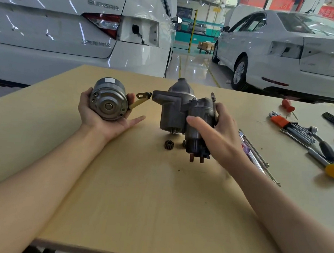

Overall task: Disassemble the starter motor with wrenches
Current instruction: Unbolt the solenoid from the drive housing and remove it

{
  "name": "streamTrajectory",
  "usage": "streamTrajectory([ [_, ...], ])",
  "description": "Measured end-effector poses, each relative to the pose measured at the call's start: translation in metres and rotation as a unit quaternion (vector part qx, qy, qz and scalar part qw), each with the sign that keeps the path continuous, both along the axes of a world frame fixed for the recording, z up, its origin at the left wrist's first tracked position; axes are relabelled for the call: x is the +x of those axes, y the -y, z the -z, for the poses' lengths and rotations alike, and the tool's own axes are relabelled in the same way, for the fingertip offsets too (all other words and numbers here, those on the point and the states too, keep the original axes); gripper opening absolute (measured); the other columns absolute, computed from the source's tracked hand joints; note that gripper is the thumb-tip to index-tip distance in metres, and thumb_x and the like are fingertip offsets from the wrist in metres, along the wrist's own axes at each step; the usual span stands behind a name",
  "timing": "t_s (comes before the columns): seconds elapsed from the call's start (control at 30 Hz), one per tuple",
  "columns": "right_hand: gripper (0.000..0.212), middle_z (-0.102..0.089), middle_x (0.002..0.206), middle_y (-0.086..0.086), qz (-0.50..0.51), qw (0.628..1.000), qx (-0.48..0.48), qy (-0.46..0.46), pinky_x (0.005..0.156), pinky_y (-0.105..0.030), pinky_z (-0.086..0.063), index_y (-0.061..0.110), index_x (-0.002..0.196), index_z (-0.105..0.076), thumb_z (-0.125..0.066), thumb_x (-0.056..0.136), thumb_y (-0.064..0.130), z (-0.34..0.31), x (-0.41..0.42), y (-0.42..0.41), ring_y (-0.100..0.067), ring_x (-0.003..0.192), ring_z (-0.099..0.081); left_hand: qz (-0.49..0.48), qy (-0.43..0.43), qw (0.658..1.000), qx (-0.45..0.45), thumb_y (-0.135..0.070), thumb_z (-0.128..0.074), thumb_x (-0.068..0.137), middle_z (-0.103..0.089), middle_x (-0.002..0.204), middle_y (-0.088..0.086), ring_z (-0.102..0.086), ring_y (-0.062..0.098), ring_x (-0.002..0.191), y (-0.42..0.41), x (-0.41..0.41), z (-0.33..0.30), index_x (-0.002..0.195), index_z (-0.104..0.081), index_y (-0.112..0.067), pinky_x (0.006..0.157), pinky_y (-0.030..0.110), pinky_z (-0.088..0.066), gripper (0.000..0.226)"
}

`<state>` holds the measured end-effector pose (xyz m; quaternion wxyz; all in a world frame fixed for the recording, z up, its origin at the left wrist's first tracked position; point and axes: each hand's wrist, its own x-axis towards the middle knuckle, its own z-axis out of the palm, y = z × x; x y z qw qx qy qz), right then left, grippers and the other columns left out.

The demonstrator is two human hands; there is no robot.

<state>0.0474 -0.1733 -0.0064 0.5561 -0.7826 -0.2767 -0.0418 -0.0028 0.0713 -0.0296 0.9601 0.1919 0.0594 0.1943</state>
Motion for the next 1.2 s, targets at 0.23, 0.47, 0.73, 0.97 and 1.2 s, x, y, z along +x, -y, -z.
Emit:
streamTrajectory([
  [0.23, 0.034, -0.064, 0.058, -0.004, -0.026, 0.97, 0.197, -0.144, 0.035, -0.025, -0.044, 0.004, 0.096, -0.055, -0.064, 0.082, 0.034, -0.014, 0.015, 0.008, -0.02, 0.044, -0.061, 0.021, 0.004, 0.999, 0.025, -0.053, -0.05, 0.081, -0.07, 0.089, 0.017, -0.072, 0.03, 0.086, 0.001, 0.009, 0.007, 0.102, -0.068, -0.003, 0.095, 0.068, -0.038, 0.057],
  [0.47, 0.017, -0.053, 0.05, 0.001, 0.022, 0.949, 0.229, -0.217, 0.032, -0.013, -0.028, 0.018, 0.081, -0.052, -0.054, 0.089, 0.033, -0.014, 0.034, 0.021, -0.013, 0.036, -0.049, 0.015, -0.008, 0.998, 0.059, -0.051, -0.05, 0.079, -0.068, 0.089, 0.016, -0.072, 0.031, 0.085, 0.003, 0.011, 0.007, 0.1, -0.067, -0.006, 0.095, 0.062, -0.045, 0.053],
  [0.73, 0.015, -0.056, 0.054, 0.002, 0.0, 0.935, 0.288, -0.207, 0.039, -0.017, -0.03, 0.019, 0.081, -0.053, -0.052, 0.089, 0.032, -0.016, 0.046, 0.027, -0.013, 0.041, -0.05, 0.011, -0.003, 0.998, 0.066, -0.046, -0.057, 0.065, -0.066, 0.088, 0.017, -0.071, 0.033, 0.079, 0.005, 0.011, 0.005, 0.102, -0.064, -0.004, 0.091, 0.061, -0.048, 0.056],
  [0.97, 0.017, -0.063, 0.05, 0.002, 0.034, 0.959, 0.235, -0.153, 0.034, -0.021, -0.042, 0.013, 0.091, -0.054, -0.057, 0.09, 0.03, -0.009, 0.054, 0.006, -0.016, 0.04, -0.06, 0.008, -0.001, 0.998, 0.063, -0.043, -0.06, 0.063, -0.067, 0.086, 0.019, -0.07, 0.035, 0.077, 0.008, 0.01, 0.004, 0.101, -0.064, -0.002, 0.092, 0.06, -0.048, 0.057],
  [1.2, 0.029, -0.063, 0.056, -0.004, 0.019, 0.969, 0.155, -0.189, 0.035, -0.021, -0.042, 0.01, 0.086, -0.059, -0.062, 0.083, 0.039, -0.003, 0.061, 0.007, -0.018, 0.043, -0.06, 0.012, -0.007, 0.998, 0.063, -0.044, -0.06, 0.072, -0.068, 0.084, 0.019, -0.069, 0.037, 0.075, 0.009, 0.01, 0.005, 0.094, -0.067, -0.001, 0.089, 0.061, -0.049, 0.049],
])
